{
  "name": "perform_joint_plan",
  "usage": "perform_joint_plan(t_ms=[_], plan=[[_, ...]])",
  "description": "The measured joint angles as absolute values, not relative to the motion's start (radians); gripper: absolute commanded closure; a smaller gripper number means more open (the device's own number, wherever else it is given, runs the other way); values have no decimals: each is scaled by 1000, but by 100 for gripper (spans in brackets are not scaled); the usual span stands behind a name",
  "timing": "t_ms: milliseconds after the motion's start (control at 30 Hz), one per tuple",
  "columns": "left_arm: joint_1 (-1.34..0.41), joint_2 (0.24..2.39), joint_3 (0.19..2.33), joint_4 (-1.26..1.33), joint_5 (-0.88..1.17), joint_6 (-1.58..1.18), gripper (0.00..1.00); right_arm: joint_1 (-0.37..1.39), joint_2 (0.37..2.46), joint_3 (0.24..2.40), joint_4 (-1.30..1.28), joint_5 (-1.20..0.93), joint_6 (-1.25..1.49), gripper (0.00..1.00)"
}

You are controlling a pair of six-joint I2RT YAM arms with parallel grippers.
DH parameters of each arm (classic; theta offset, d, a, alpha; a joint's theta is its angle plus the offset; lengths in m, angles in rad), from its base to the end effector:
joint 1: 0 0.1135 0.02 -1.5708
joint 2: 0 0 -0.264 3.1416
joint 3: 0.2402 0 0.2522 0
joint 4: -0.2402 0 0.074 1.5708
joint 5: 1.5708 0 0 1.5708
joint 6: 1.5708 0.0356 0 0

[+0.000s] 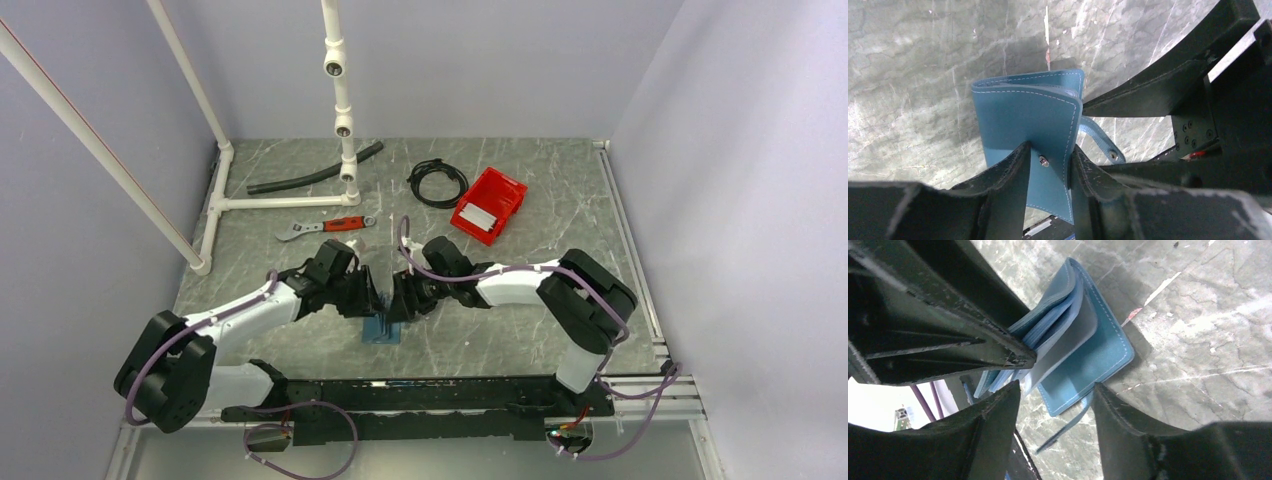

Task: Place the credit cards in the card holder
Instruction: Open the card holder at the center of the board.

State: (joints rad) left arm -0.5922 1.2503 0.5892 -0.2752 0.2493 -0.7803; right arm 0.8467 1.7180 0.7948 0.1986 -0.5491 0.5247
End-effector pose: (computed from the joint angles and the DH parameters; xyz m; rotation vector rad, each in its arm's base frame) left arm 0.1870 -0.1364 0.1736 -0.1422 2.6850 -0.8194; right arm 0.2063 0.2614 0.1463 -0.7201 2.4385 1.2691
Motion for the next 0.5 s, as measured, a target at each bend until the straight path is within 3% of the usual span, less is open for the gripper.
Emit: perform_joint_plan(t_ms=[100, 267, 500], plan=[[-592, 1228, 571, -272, 243, -785, 67, 847, 1739, 797, 211, -542, 534, 63], [-592, 1158, 533, -274, 213, -809, 75, 848, 1755, 797, 210, -499, 550, 97], [-575, 1075, 515, -318, 149, -835, 84, 833, 1755, 798, 208, -445, 555, 100]])
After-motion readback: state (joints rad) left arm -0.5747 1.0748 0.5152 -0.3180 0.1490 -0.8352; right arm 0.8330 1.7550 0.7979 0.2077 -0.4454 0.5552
